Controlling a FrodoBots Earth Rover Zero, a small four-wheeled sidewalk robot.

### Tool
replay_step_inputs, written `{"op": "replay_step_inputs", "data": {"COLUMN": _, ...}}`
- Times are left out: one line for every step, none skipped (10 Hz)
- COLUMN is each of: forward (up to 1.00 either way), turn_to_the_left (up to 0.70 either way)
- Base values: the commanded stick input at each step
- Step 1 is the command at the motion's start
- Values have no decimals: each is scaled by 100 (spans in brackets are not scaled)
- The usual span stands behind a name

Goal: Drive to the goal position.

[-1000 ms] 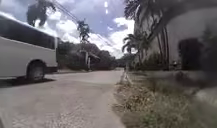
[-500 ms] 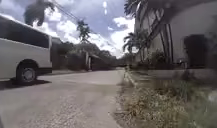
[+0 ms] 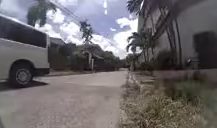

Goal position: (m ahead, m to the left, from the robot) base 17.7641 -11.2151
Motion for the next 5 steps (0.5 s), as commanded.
{"op": "replay_step_inputs", "data": {"forward": 0, "turn_to_the_left": 0}}
{"op": "replay_step_inputs", "data": {"forward": 0, "turn_to_the_left": 0}}
{"op": "replay_step_inputs", "data": {"forward": 0, "turn_to_the_left": 0}}
{"op": "replay_step_inputs", "data": {"forward": 50, "turn_to_the_left": 0}}
{"op": "replay_step_inputs", "data": {"forward": 50, "turn_to_the_left": 0}}
